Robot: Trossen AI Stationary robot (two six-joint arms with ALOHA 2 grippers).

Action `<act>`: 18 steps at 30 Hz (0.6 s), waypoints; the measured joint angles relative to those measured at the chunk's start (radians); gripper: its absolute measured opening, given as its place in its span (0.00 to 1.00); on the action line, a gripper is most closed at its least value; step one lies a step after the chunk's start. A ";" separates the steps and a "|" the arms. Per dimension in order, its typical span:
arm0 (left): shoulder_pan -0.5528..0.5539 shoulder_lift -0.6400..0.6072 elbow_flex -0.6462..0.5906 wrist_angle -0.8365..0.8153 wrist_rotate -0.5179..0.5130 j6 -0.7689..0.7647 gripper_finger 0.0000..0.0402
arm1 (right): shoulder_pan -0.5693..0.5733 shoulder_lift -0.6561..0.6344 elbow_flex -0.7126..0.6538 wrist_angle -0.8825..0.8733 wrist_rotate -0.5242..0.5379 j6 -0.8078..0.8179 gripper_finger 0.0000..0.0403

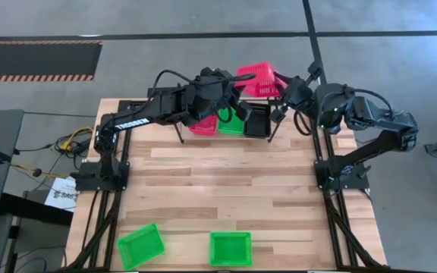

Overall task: Stack baskets on shelf by color
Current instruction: Stack the red bin on top of the other red bins on the shelf

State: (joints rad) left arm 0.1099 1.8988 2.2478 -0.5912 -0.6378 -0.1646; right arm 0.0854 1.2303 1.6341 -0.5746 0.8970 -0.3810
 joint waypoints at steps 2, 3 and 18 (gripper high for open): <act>0.002 0.000 0.000 -0.004 -0.008 0.000 0.00 | 0.007 0.009 0.000 -0.017 0.006 0.017 0.25; 0.004 0.000 0.000 -0.004 -0.014 0.002 0.00 | 0.011 0.017 0.000 -0.023 0.005 0.034 0.29; 0.093 0.002 0.000 -0.241 -0.044 -0.100 0.00 | 0.409 0.010 0.154 -0.151 0.273 0.036 0.56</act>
State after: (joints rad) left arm 0.2033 1.9011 2.2475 -0.8323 -0.6822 -0.2650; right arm 0.4941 1.2407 1.7883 -0.7254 1.1701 -0.3450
